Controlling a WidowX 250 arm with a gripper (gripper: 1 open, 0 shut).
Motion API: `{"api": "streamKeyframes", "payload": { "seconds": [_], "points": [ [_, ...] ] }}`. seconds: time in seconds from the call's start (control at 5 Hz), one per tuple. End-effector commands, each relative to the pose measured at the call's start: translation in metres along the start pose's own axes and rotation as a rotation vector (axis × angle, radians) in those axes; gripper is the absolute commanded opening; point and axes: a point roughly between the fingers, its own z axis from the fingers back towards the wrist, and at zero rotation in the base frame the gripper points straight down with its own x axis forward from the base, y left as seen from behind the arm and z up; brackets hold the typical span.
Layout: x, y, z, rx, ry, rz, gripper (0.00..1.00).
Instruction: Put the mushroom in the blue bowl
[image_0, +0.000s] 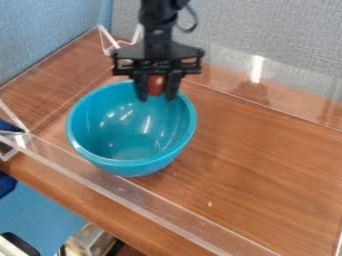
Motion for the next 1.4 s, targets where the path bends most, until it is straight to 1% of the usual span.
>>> {"api": "streamKeyframes", "payload": {
  "seconds": [0.0, 0.2, 0.6, 0.8, 1.0, 1.2],
  "points": [
    [0.005, 0.021, 0.004, 0.011, -0.029, 0.071, 0.00],
    [0.004, 0.031, -0.010, 0.049, -0.014, 0.100, 0.00],
    [0.001, 0.032, -0.030, 0.090, 0.002, 0.033, 0.00],
    [-0.005, 0.036, -0.043, 0.109, 0.014, 0.040, 0.00],
    [-0.012, 0.040, -0.051, 0.119, 0.023, 0.046, 1.00],
    [-0.009, 0.039, -0.045, 0.106, 0.022, -0.039, 1.00]
  ]
}}
